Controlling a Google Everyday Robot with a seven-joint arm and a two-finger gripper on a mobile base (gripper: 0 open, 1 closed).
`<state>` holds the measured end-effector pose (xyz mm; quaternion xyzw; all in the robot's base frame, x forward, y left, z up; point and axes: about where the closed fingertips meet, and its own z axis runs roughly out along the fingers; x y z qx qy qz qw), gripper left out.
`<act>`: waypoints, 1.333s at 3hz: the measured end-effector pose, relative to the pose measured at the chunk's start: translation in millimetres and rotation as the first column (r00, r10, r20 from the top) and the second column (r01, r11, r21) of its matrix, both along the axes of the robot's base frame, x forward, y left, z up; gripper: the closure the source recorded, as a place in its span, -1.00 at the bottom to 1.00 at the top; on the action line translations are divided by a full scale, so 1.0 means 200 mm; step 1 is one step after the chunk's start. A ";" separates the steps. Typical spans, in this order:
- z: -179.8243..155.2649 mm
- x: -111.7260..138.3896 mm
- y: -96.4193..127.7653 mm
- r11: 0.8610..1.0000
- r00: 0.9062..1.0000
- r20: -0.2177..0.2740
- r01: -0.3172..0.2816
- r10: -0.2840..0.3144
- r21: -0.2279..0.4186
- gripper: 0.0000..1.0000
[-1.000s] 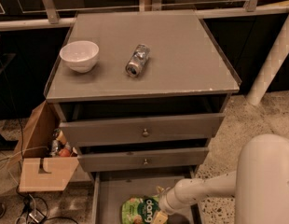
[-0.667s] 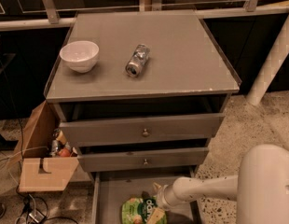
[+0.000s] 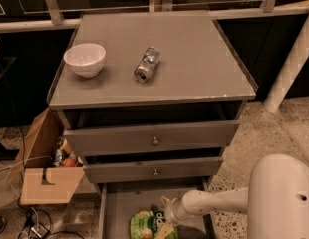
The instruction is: Pick green rice chip bag from bottom drawer and place on counter
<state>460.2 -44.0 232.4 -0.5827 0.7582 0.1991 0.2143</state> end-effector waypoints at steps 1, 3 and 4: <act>-0.09 0.01 0.01 1.000 1.000 -0.011 0.013 -0.012 0.013 -1.00; -0.27 0.02 0.02 0.999 0.999 -0.028 0.039 -0.038 0.035 -1.00; -0.36 0.02 0.04 0.997 0.998 -0.041 0.053 -0.051 0.053 -1.00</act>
Offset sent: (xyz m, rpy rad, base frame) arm 0.0047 0.0026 -0.0568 0.0308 0.0306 -0.0469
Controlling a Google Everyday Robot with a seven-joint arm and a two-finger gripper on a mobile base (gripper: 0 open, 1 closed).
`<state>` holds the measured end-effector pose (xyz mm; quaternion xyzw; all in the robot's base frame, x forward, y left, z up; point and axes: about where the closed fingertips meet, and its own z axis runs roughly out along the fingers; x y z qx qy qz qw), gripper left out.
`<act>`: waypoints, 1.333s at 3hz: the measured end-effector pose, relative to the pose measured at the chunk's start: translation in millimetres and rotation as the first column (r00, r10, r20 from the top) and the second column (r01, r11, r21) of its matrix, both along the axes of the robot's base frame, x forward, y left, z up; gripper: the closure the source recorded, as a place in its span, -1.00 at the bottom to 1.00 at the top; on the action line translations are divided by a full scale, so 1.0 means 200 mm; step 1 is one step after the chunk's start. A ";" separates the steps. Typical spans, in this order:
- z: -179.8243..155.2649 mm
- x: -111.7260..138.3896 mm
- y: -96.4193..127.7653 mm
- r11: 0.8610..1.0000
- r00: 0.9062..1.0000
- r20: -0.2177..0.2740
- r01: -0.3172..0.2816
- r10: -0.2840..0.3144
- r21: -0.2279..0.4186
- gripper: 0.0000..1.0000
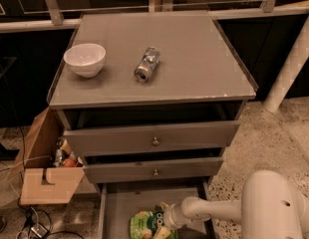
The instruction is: Pick green rice chip bag from bottom drawer and place on counter
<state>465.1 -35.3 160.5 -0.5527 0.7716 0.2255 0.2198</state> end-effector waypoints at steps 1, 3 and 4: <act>-0.08 0.01 0.03 1.000 1.000 -0.001 -0.004 0.004 0.016 -1.00; -0.18 0.01 0.08 0.999 1.000 -0.015 -0.005 0.005 0.031 -0.62; -0.18 0.01 0.08 0.999 1.000 -0.015 -0.005 0.005 0.031 -0.16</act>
Offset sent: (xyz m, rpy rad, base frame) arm 0.0052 0.0241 -0.0556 0.0472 0.0268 0.0065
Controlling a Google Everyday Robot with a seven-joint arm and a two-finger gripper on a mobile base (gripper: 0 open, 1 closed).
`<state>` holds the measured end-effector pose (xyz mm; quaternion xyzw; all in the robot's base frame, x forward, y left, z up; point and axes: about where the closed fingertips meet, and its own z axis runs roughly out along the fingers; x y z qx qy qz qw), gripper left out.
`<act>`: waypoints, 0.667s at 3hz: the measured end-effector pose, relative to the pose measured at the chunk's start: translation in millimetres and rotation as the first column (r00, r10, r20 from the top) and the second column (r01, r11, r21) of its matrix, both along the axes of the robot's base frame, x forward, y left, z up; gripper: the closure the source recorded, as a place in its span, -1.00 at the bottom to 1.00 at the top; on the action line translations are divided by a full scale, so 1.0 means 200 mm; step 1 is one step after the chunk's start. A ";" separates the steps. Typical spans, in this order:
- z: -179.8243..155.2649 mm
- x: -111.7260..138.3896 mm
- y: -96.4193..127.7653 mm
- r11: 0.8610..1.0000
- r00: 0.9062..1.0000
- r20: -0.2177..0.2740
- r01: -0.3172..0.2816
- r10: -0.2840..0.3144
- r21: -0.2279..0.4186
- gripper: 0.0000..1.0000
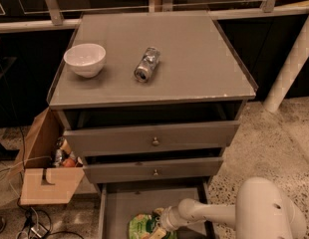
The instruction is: Pick green rice chip bag from bottom drawer and place on counter
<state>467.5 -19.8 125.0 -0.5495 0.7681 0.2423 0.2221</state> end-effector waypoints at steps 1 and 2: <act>0.00 0.00 0.00 1.000 1.000 0.000 0.000 0.000 0.000 0.31; 0.00 0.00 0.00 1.000 1.000 0.000 0.000 0.000 0.000 0.78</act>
Offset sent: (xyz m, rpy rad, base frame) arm 0.0000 0.0000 0.0000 0.0000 0.0000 0.0000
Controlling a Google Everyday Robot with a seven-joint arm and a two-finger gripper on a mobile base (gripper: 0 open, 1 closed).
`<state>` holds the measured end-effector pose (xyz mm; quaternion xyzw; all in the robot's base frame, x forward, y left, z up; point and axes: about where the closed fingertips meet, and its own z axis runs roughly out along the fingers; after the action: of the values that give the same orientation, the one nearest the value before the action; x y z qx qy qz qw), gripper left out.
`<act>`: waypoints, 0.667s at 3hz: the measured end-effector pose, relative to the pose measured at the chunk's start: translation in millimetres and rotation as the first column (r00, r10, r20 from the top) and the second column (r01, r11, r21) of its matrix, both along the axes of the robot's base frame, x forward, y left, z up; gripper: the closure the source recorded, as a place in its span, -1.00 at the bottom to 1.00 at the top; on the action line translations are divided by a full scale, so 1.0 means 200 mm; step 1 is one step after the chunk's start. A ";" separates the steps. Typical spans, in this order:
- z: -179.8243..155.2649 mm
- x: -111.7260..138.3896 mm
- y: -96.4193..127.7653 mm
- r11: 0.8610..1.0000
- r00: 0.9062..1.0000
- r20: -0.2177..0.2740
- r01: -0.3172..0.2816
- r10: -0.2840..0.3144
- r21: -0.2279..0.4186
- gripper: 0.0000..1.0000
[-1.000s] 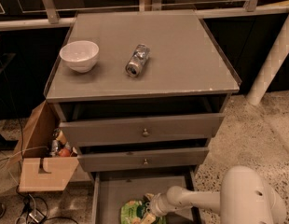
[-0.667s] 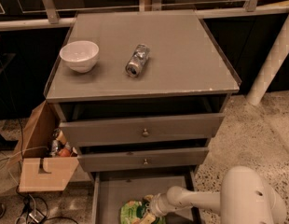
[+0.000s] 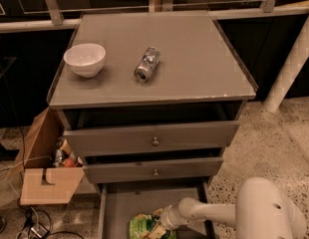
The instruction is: Pick green rice chip bag from bottom drawer and place on counter
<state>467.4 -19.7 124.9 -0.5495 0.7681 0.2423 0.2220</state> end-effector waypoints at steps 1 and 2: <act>0.00 0.00 0.00 1.000 1.000 0.000 0.000 0.000 0.000 1.00; 0.01 0.00 0.00 1.000 1.000 -0.007 0.007 -0.007 -0.014 1.00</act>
Offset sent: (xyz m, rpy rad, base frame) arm 0.0011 -0.0002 0.0069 -0.0355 0.0105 -0.0180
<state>466.5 -18.8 127.1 -0.5477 0.7724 0.2379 0.2162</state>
